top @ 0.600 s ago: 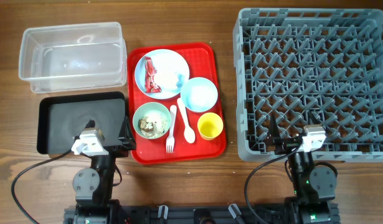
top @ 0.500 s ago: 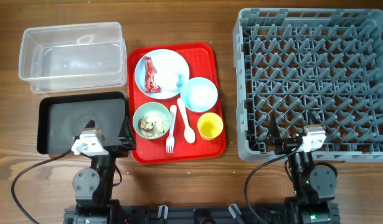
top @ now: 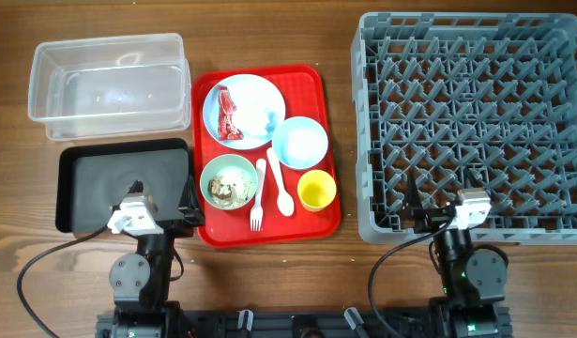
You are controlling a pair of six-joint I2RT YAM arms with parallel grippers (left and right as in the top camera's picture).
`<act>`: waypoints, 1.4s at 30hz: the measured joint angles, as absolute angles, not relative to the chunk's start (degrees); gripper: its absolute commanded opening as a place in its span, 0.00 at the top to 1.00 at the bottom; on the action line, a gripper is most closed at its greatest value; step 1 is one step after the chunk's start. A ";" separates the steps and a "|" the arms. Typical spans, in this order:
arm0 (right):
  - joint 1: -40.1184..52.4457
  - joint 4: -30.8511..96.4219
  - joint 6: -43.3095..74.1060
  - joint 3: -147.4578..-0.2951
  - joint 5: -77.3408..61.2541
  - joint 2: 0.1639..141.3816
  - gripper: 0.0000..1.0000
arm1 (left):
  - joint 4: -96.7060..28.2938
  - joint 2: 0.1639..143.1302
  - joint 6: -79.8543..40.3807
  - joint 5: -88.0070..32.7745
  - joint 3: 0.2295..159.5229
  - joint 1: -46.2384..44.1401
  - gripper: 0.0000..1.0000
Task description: Sort waste into correct bins and load items into the dishwasher rack
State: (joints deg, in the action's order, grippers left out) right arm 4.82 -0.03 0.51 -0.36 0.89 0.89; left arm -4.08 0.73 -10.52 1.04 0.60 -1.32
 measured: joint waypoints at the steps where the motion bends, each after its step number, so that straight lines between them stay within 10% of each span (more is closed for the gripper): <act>1: 4.82 -0.03 0.51 -0.36 0.89 0.89 0.00 | -4.08 0.73 -10.52 1.06 0.60 -1.32 0.00; 16: 4.82 7.84 0.54 -7.33 -0.19 8.14 0.00 | -4.71 4.45 -10.52 1.08 3.36 -1.32 0.00; 29: 4.71 37.85 0.49 -46.33 0.03 47.07 0.00 | -47.59 68.60 -10.11 -1.30 62.41 -1.32 0.00; 42: 4.71 37.19 0.49 -47.09 -1.08 47.33 0.00 | -15.40 96.57 -10.13 -6.98 64.16 -13.15 0.21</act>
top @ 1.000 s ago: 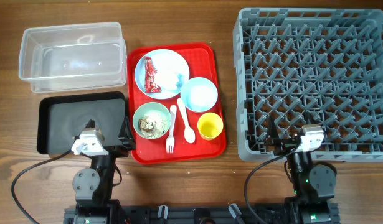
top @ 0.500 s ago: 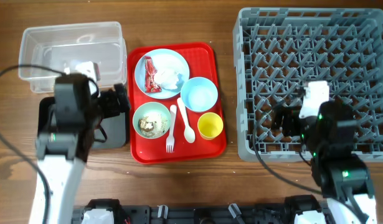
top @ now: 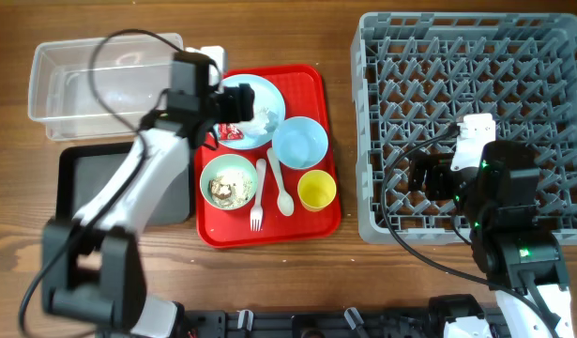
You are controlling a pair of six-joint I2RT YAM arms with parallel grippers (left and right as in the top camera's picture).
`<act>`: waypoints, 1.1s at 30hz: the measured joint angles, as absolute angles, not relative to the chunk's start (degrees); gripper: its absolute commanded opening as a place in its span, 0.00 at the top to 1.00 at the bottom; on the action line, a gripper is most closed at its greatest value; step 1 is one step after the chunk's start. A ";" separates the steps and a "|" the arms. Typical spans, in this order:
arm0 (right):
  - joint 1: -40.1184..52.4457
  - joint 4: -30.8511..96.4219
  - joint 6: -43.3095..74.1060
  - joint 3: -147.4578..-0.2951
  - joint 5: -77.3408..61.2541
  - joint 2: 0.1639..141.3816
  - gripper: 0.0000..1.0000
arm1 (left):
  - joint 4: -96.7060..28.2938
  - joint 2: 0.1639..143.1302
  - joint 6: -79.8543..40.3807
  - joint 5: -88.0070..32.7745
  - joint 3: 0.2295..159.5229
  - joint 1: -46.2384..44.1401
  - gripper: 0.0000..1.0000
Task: Sort waste into correct bins and load items into the dishwasher rack
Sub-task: 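Grasp the red wrapper and tissue with left gripper, drop into clear bin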
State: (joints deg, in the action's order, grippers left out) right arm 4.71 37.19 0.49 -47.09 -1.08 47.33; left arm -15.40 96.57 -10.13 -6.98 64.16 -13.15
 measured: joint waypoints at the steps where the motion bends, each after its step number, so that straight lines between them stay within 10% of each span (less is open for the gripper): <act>1: 4.71 37.19 0.49 -47.09 -1.08 47.31 0.01 | -15.38 99.61 -10.13 -6.39 64.14 -13.89 0.33; 6: 4.71 37.21 0.49 -47.09 -1.06 47.33 0.00 | -14.92 107.00 -10.66 -4.97 64.14 -14.31 0.96; 16: 4.71 37.17 0.49 -47.09 -1.08 47.33 0.00 | -15.22 96.99 -11.00 -2.55 64.25 -12.69 0.96; 18: 4.71 37.19 0.49 -47.09 -1.08 47.33 0.01 | -14.44 89.95 -11.00 0.93 65.54 -7.64 0.92; 21: 4.71 37.21 0.49 -47.09 -1.08 47.33 0.00 | -14.17 88.92 -10.98 3.22 66.24 -0.97 0.37; 22: 4.71 37.19 0.49 -47.09 -1.08 47.33 0.00 | -14.06 89.73 -11.00 3.49 66.24 0.91 0.33; 33: 4.71 37.19 0.49 -47.09 -1.06 47.33 0.00 | -20.34 93.54 -11.22 -1.54 66.22 -12.51 0.28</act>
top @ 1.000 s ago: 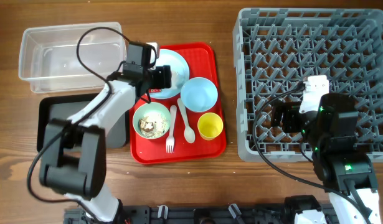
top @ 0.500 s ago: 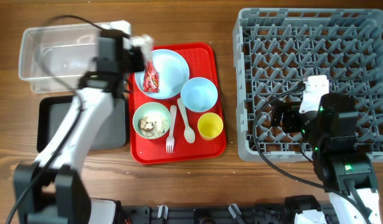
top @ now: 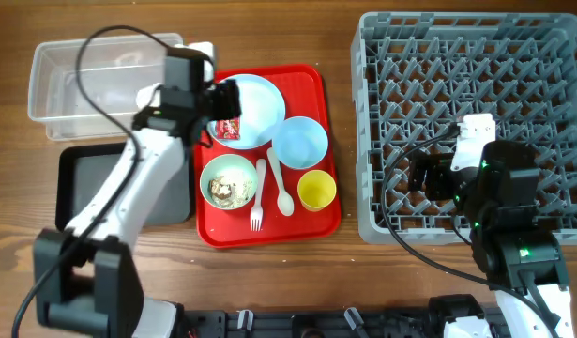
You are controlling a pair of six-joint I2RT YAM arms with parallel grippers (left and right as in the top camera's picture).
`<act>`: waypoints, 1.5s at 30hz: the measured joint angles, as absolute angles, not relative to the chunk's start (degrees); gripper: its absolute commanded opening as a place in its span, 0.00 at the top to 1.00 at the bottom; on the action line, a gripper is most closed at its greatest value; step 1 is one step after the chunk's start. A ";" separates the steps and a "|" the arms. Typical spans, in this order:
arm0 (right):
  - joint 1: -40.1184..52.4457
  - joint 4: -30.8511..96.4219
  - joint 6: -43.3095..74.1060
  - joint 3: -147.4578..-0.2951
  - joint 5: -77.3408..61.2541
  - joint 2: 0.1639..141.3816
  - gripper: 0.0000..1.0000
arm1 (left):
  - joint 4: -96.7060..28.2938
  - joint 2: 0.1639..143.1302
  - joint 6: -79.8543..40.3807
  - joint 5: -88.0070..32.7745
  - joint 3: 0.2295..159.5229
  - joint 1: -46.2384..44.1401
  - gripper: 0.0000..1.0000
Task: Sort waste into correct bins and load items into the dishwasher rack
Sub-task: 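Grasp the red wrapper and tissue with left gripper, drop into clear bin, then grasp the green bowl of rice with the left gripper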
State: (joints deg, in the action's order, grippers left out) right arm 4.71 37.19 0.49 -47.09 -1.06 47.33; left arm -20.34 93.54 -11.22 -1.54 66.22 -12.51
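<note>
A red wrapper [top: 230,130] lies on the left side of the light blue plate [top: 260,101] on the red tray [top: 307,83]. My left gripper [top: 226,101] is down over the wrapper's far end and hides it; its jaws cannot be made out. The tray also carries a light blue bowl [top: 299,143], a green bowl of food scraps [top: 229,181], a yellow cup [top: 317,191], a white fork [top: 257,199] and a white spoon [top: 280,185]. My right gripper [top: 417,176] hovers over the near left part of the grey dishwasher rack [top: 513,56], nothing visibly in it.
A clear plastic bin [top: 63,94] stands at the back left. A black bin [top: 82,174] sits in front of it, with my left arm reaching across it. The rack fills the right side of the wooden table.
My left gripper has shifted slightly left on the plate, staying at the red wrapper, so more of the plate's right side shows. The right arm has not moved.
Both arms were folded at the table's near edge, with the wrapper lying free on the plate. Then the left arm was stretched out to the plate over the wrapper and the right gripper was raised over the rack's near left. Now the left gripper sits slightly further left.
</note>
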 measured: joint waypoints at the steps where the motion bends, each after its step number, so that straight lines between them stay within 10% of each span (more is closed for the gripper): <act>1: 4.71 37.21 0.49 -47.09 -1.08 47.33 0.00 | -20.18 95.48 -11.22 -0.19 66.22 -13.61 0.28; 9: 4.71 37.19 0.49 -47.09 -1.08 47.33 0.00 | -15.05 110.28 -11.05 4.78 65.95 -14.31 0.40; 12: 4.71 37.19 0.49 -47.09 -1.08 47.33 0.00 | -14.52 111.85 -11.29 4.95 65.95 -14.31 0.96; 23: 4.71 37.19 0.49 -47.09 -1.08 47.33 0.00 | -14.46 96.62 -11.40 5.32 66.48 -11.09 0.94; 28: 4.71 37.23 0.49 -47.09 -1.08 47.33 0.00 | -12.45 95.26 -12.71 5.67 66.89 0.73 0.35; 34: 4.71 37.21 0.49 -47.09 -1.08 47.33 0.00 | -14.85 95.48 -12.95 5.48 66.98 2.52 0.32; 45: 4.71 37.30 0.49 -47.09 -1.10 47.35 0.00 | -48.40 90.98 -15.55 0.08 67.46 -23.55 0.44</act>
